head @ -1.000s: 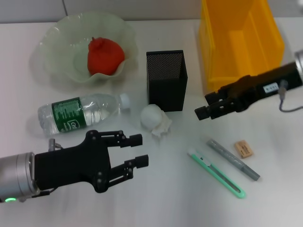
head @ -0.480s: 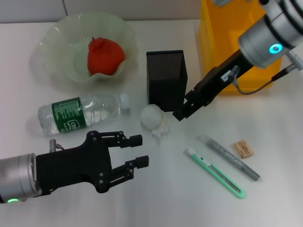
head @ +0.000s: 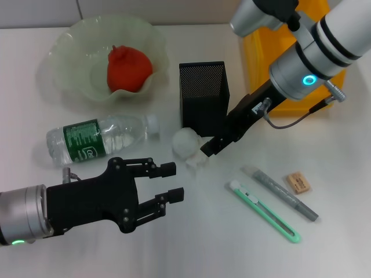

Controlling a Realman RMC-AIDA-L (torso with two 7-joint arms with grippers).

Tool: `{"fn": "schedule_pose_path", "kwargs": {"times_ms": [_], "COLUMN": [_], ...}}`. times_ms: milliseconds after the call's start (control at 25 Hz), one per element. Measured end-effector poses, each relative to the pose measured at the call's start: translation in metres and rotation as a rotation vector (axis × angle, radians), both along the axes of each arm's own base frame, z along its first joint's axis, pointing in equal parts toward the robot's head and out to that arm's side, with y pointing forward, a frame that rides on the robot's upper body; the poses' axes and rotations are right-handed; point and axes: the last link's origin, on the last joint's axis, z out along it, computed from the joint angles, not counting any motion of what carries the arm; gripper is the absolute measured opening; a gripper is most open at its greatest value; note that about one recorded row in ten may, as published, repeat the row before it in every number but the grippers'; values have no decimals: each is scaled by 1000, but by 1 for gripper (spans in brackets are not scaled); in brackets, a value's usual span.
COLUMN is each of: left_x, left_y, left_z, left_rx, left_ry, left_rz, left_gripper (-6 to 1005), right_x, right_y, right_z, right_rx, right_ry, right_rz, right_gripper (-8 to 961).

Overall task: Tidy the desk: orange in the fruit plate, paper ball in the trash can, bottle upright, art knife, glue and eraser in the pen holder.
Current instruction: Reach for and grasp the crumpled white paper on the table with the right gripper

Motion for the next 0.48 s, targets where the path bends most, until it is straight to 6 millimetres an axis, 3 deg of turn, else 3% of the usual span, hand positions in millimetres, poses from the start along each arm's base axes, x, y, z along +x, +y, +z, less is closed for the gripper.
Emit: {"fn": "schedule_pose_path", "kwargs": {"times_ms": [480], "left_x": [1], "left_y": [2], "left_z": [-2], "left_rx": [6], "left_ry": [5], "left_rz": [5], "left_gripper": [425], "right_x": [5], "right_y": [1], "right_z": [-16], "right_rx": [25], "right_ry": [51], "right_rz": [17], "right_gripper": [733]}}
